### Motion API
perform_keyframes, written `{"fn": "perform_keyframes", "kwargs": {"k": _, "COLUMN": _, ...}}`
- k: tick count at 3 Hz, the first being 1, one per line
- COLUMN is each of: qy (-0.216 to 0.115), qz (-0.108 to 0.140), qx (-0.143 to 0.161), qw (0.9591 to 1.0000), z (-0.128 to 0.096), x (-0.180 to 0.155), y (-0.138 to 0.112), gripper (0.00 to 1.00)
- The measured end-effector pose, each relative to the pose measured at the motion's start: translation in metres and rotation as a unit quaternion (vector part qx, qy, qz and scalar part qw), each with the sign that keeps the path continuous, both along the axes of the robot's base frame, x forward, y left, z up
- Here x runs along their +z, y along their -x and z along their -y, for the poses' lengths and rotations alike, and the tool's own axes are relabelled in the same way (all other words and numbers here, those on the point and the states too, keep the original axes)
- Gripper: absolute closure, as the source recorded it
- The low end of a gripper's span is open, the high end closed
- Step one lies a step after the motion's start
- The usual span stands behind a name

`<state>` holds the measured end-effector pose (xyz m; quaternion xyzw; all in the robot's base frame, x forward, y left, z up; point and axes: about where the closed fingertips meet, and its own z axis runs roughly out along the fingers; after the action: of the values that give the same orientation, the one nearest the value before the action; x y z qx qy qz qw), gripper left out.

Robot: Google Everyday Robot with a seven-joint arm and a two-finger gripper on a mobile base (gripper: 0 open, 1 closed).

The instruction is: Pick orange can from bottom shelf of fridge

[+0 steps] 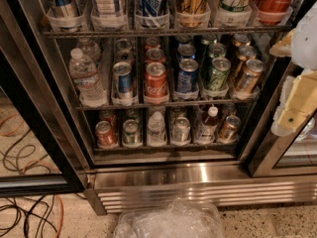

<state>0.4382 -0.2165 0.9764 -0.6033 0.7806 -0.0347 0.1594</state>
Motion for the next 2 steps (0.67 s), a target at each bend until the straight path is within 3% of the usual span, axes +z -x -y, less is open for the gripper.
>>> {"fn": "perform_keyframes", "kwargs": {"k": 1, "qy": 0.0, "qz": 0.0, "qx": 0.0, "qw": 1.0, "z": 0.0, "x": 0.0, "y": 0.0, "gripper": 0.0}}
{"fn": "perform_keyframes", "kwargs": {"k": 2, "qy": -0.024, "qz": 0.01, "qx": -0.027, "qw": 0.9993, "z": -0.009, "x": -0.017, "y": -0.008, "gripper": 0.0}}
